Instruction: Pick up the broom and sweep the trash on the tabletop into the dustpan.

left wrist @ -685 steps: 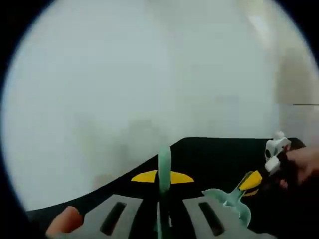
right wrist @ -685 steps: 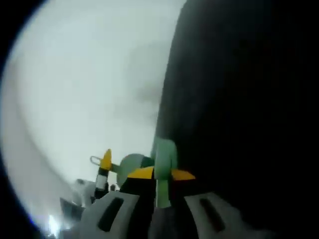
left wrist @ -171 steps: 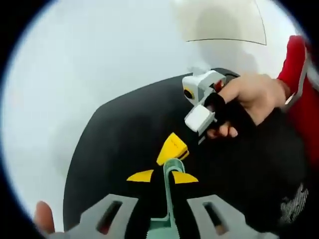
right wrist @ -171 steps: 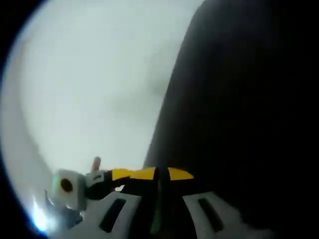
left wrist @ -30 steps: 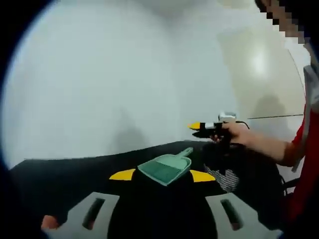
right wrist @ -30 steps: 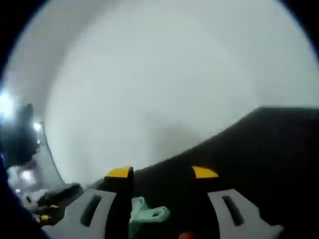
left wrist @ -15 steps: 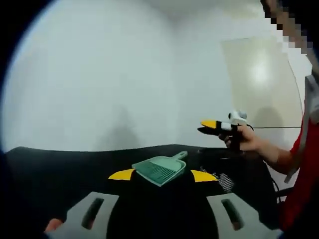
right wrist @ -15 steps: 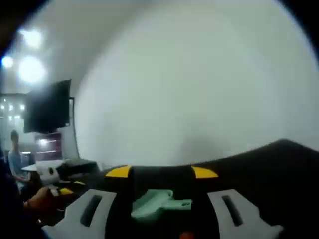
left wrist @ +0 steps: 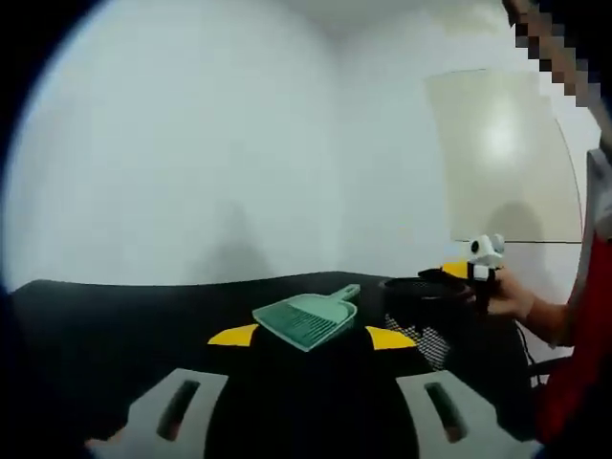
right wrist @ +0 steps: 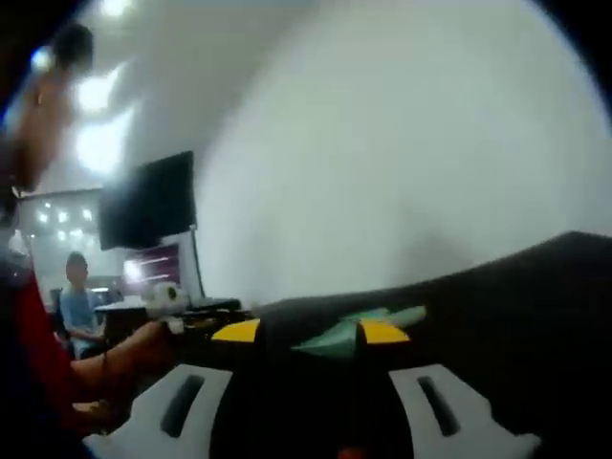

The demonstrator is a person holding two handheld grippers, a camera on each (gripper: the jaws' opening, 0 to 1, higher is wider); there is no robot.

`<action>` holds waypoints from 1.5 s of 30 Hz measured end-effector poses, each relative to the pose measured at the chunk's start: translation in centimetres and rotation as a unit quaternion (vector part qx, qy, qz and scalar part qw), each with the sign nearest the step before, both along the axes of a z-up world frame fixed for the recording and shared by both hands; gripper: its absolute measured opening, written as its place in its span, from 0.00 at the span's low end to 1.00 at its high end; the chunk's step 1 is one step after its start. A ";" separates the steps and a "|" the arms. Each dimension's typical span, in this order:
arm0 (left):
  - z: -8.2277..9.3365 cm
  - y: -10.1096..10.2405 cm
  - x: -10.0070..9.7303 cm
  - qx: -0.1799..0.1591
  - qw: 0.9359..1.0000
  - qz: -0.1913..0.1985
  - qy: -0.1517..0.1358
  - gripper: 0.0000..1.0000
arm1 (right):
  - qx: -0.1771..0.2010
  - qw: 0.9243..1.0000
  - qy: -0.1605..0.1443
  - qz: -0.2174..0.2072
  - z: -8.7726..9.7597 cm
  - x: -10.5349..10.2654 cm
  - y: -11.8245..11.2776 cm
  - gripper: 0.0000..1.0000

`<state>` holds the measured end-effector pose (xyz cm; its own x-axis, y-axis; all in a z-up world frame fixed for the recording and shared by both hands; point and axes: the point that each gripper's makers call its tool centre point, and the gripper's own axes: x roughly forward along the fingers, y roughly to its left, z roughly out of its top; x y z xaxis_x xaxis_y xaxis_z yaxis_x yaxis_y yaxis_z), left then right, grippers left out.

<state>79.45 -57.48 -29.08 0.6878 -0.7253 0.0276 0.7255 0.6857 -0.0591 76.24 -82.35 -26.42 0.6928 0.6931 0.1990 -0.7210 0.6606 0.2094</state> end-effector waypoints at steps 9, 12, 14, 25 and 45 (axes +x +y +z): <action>-0.5 0.4 0.4 0.000 1.000 0.007 0.013 0.38 | -0.013 1.000 0.013 0.024 -0.9 0.2 1.0 0.39; -0.5 0.5 0.3 0.000 1.000 0.009 0.011 0.38 | -0.029 0.999 0.015 0.018 -1.4 0.3 1.1 0.39; -0.6 0.4 0.5 0.000 1.000 0.009 0.015 0.38 | -0.029 0.999 0.022 0.014 -1.6 0.5 0.9 0.39; -0.7 0.3 0.2 -0.005 1.000 0.001 0.019 0.37 | -0.005 0.999 0.041 0.008 -1.7 1.0 0.3 0.39; -1.2 -0.4 0.0 0.006 1.000 -0.011 0.025 0.35 | 0.030 0.997 0.076 0.002 -2.1 1.6 -0.8 0.39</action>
